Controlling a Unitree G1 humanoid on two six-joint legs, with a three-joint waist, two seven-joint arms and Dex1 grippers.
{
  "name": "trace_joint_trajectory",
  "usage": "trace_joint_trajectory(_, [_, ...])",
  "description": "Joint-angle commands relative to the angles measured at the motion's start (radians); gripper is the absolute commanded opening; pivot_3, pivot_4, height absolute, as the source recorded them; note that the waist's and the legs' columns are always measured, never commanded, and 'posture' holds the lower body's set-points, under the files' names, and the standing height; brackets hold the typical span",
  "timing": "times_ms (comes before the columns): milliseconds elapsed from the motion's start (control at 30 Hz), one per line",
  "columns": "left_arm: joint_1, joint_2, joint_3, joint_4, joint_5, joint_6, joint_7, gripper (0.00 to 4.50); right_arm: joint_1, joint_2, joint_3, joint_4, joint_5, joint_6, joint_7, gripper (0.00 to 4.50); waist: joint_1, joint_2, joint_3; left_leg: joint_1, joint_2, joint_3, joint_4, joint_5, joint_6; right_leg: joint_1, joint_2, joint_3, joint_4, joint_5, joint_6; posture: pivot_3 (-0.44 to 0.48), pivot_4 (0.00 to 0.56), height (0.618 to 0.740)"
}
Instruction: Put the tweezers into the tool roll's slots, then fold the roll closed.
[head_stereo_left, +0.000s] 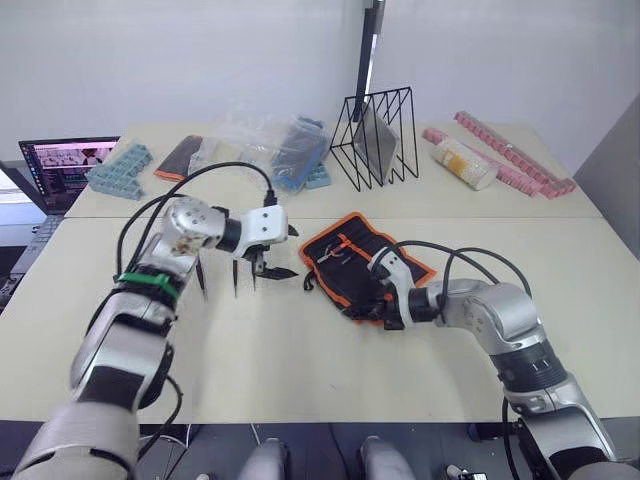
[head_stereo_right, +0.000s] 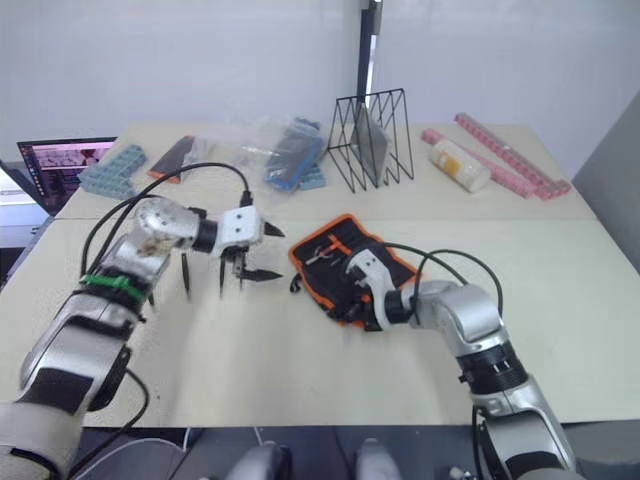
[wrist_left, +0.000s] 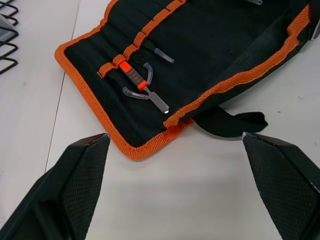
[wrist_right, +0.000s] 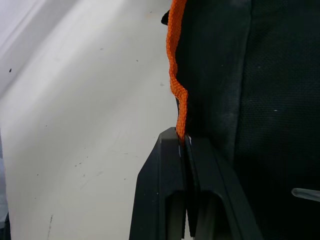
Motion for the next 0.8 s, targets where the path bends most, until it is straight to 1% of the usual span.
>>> trace_joint_trajectory(33, [-0.069,-0.039,-0.005,0.118,0.054,-0.091,0.009,4.5,0.002,0.001,-0.039,-0.025,0.004,-0.018,-0.016,0.04,-0.001,0.0,0.0,0.0,0.0,0.0,0.001,0.0,0.0,0.0,0.0,0.0,0.001,0.0,0.0,0.0,0.15,0.739])
trace_joint_trajectory(167, [-0.108,-0.077,-0.029,0.19,0.111,-0.171,-0.011,4.5,0.004,0.014,-0.061,-0.025,0.012,-0.015,-0.034,0.04,-0.001,-0.001,0.0,0.0,0.0,0.0,0.001,0.0,0.0,0.0,0.0,0.0,0.002,0.0,0.0,0.0,0.15,0.739])
trace_joint_trajectory(267, [-0.117,-0.101,-0.028,0.217,0.13,-0.212,-0.023,4.5,0.005,0.019,-0.07,-0.028,0.014,-0.011,-0.042,0.04,0.0,-0.001,0.0,0.0,0.0,0.0,0.002,0.0,0.0,0.0,0.0,0.0,0.002,0.0,0.0,0.0,0.15,0.739])
trace_joint_trajectory(367, [-0.124,-0.139,-0.007,0.239,0.117,-0.22,-0.053,3.69,0.007,0.019,-0.072,-0.031,0.014,-0.011,-0.045,0.0,0.001,-0.001,0.0,-0.001,0.0,-0.001,0.003,0.0,0.0,0.0,0.0,0.0,0.003,0.0,0.0,0.0,0.15,0.739])
trace_joint_trajectory(433, [-0.128,-0.14,-0.018,0.25,0.151,-0.251,-0.019,3.03,0.009,0.019,-0.073,-0.032,0.014,-0.011,-0.046,0.0,0.001,-0.001,0.0,-0.001,0.0,-0.001,0.004,0.0,0.0,0.0,0.0,0.0,0.003,0.0,0.0,0.0,0.15,0.739])
trace_joint_trajectory(533, [-0.132,-0.141,-0.011,0.264,0.169,-0.268,-0.002,2.03,0.008,0.018,-0.073,-0.033,0.015,-0.011,-0.047,0.0,0.0,-0.001,0.0,-0.001,0.0,-0.001,0.004,0.0,0.0,0.0,0.0,0.0,0.004,0.0,0.0,0.0,0.15,0.739])
trace_joint_trajectory(733, [-0.135,-0.125,0.023,0.262,0.152,-0.274,-0.044,0.01,0.01,0.012,-0.074,-0.041,0.015,-0.005,-0.046,0.0,0.0,-0.001,0.0,-0.001,0.0,-0.001,0.005,0.0,0.001,0.0,0.0,0.0,0.005,0.0,0.0,0.0,0.15,0.739])
trace_joint_trajectory(800, [-0.132,-0.113,0.032,0.254,0.148,-0.277,-0.064,0.01,0.013,0.008,-0.072,-0.045,0.014,-0.004,-0.045,0.0,-0.001,-0.001,0.0,-0.001,0.0,-0.001,0.005,0.0,0.001,0.0,0.0,0.0,0.005,0.0,0.0,0.0,0.15,0.739])
